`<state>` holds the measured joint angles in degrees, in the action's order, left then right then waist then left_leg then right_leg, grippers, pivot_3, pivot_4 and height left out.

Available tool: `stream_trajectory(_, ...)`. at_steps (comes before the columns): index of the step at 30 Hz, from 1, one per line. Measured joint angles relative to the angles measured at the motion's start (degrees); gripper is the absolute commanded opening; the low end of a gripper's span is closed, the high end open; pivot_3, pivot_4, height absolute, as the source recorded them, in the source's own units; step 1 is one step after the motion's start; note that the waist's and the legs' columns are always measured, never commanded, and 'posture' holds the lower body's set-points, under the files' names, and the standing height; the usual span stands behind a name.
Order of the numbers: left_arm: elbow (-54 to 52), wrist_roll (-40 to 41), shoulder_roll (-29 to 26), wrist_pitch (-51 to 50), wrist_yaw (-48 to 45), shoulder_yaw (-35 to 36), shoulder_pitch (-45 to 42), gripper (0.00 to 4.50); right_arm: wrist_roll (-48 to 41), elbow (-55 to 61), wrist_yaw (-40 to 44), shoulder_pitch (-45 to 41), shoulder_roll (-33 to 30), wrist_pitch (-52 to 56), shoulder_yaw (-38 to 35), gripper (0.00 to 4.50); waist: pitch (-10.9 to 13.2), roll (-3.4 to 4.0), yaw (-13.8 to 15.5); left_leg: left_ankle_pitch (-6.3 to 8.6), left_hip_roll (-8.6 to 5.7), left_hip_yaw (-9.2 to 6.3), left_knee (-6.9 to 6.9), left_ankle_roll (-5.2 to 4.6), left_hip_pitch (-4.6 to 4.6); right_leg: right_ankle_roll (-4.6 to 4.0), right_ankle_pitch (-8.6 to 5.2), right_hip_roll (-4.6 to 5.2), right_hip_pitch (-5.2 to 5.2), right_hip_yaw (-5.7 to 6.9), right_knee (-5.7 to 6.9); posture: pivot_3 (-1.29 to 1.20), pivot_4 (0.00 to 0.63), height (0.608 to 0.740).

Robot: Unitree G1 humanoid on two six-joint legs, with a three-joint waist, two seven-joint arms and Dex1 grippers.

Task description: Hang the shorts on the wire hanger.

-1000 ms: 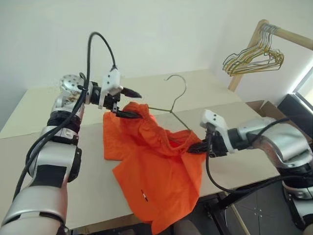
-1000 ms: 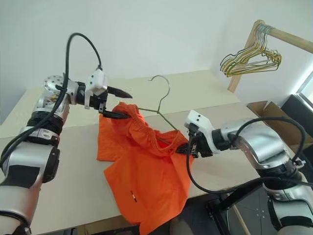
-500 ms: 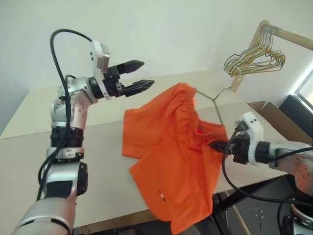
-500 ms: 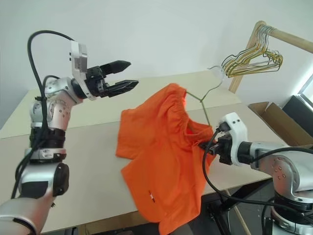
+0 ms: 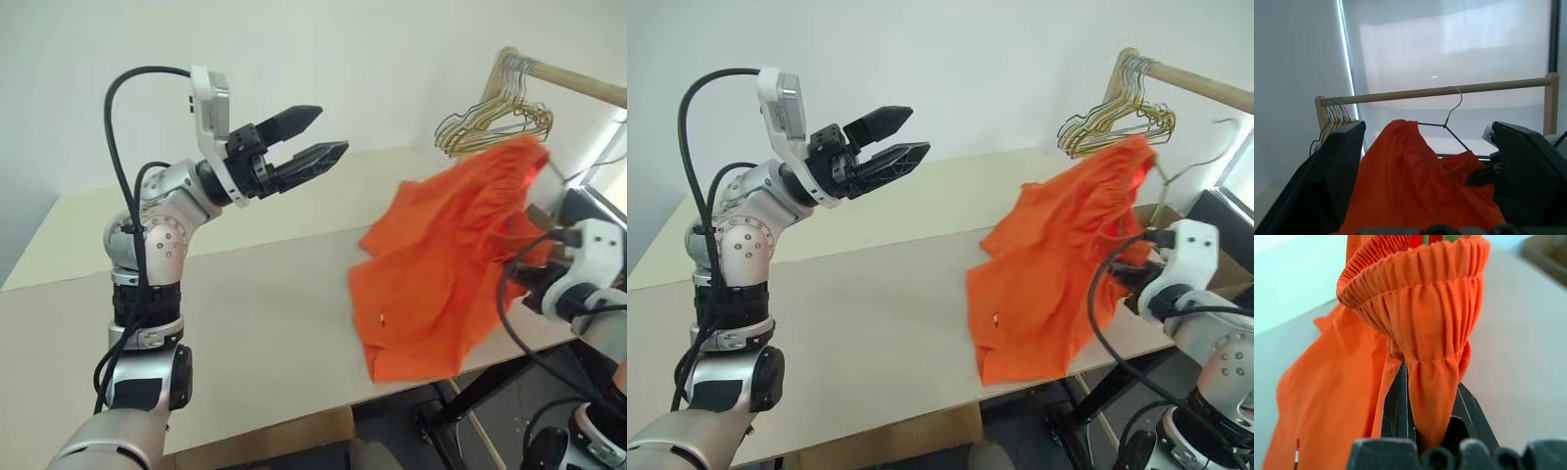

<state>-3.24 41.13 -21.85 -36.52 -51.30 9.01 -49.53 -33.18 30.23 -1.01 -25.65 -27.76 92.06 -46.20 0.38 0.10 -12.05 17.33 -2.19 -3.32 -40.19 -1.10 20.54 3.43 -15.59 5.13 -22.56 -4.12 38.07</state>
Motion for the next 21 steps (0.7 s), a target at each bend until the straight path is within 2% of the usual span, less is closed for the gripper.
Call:
stream_trajectory(2, 0.32, -0.01, -0.3, 0.13, -0.09, 0.0, 0.0, 4.48, 0.32, -1.0, -3.64, -1.04, -0.33, 0.0, -1.65, 0.0, -0.01, 0.01, -0.05, 0.02, 0.01, 0.03, 0.22, -0.03, -0.41, 0.05, -0.04, -0.01, 0.43, 0.0, -0.16, -0.26, 0.0, 0.74)
stream_trajectory(7, 0.5, -0.02, -0.63, 0.26, -0.71, -0.14, 0.0, 4.48, 0.36, -6.14, -11.1, -5.5, -1.66, 0.0, -4.14, 0.0, -0.03, 0.05, -0.36, 0.02, -0.01, 0.08, 0.21, -0.03, -0.38, 0.07, -0.04, 0.01, 0.43, -0.05, -0.16, -0.25, 0.0, 0.74)
stream_trajectory(15, 0.48, -0.18, -1.45, 0.31, -1.36, -0.26, 0.01, 4.48, 0.41, -14.19, -17.46, -15.42, -5.9, 0.01, -7.18, 0.0, -0.03, 0.07, -0.52, 0.03, -0.02, 0.11, 0.23, -0.05, -0.36, 0.09, -0.05, 0.04, 0.43, -0.06, -0.22, -0.24, 0.0, 0.74)
stream_trajectory(21, 0.48, -0.22, -1.99, 0.37, -1.94, -0.28, 0.01, 4.48, 2.94, -22.59, -24.48, -23.62, -6.99, 0.0, -14.27, 0.0, -0.03, 0.1, -0.18, 0.03, 0.0, 0.11, 0.34, -0.06, -0.33, 0.09, -0.05, 0.03, 0.43, -0.04, -0.39, -0.24, 0.0, 0.74)
